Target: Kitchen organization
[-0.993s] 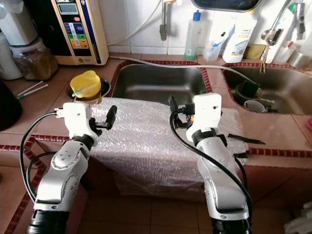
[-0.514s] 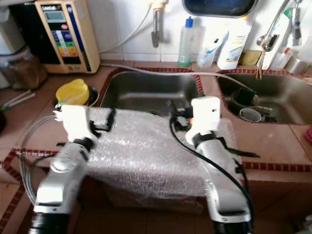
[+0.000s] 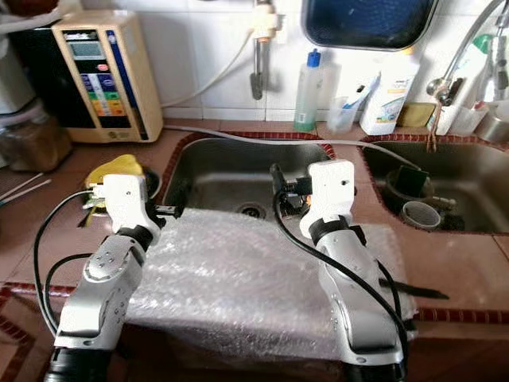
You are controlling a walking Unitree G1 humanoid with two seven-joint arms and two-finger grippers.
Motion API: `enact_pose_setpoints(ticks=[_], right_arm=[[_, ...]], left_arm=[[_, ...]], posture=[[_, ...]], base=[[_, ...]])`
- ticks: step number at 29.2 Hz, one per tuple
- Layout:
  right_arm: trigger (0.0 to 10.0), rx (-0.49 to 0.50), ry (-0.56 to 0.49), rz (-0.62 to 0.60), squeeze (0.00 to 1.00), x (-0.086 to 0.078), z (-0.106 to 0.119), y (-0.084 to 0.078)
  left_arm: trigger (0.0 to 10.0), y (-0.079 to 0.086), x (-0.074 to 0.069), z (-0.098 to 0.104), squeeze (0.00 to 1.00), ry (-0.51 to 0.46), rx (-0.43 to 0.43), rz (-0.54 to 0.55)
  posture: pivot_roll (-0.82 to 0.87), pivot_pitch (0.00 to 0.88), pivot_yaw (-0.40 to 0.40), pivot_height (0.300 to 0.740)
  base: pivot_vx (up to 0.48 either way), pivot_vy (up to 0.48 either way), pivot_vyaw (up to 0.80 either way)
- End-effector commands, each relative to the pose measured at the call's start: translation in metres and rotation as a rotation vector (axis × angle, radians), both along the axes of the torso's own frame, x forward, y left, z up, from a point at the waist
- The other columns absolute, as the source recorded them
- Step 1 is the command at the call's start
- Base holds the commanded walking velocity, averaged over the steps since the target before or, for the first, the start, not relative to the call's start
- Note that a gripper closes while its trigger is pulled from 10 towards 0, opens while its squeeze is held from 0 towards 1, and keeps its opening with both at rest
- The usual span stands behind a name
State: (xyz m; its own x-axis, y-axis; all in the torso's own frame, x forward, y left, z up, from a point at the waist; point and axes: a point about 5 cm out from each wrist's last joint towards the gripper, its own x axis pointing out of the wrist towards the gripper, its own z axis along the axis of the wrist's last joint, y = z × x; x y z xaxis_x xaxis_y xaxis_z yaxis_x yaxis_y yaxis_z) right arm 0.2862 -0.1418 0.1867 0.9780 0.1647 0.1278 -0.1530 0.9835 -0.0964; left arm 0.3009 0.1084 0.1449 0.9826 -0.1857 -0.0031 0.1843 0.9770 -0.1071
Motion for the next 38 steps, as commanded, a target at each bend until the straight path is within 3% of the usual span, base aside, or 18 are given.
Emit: enact_pose_setpoints(ticks=[1, 11, 28, 38], right_arm=[[10.0, 0.011, -0.02, 0.018, 0.0, -0.001, 0.005, 0.006], [10.0, 0.011, -0.02, 0.021, 0.0, -0.001, 0.005, 0.007], [10.0, 0.011, -0.014, 0.021, 0.0, -0.001, 0.004, 0.007], [10.0, 0.03, -0.006, 0.055, 0.0, -0.002, 0.004, 0.011]], left_arm=[[10.0, 0.01, 0.002, 0.001, 0.0, 0.003, 0.016, 0.033], [10.0, 0.01, 0.002, 0.001, 0.0, -0.001, 0.027, 0.023], [10.0, 0.009, 0.001, 0.0, 0.0, 0.004, 0.021, 0.02], [10.0, 0.021, 0.003, 0.003, 0.0, -0.013, 0.022, 0.137]], posture=[[-0.04, 0.0, 0.009, 0.74], [-0.04, 0.0, 0.01, 0.74], [-0.05, 0.0, 0.009, 0.74], [-0.04, 0.0, 0.012, 0.74]], base=[[0.0, 0.0, 0.0], [0.0, 0.0, 0.0], [0.0, -0.409, 0.0], [0.0, 0.0, 0.0]])
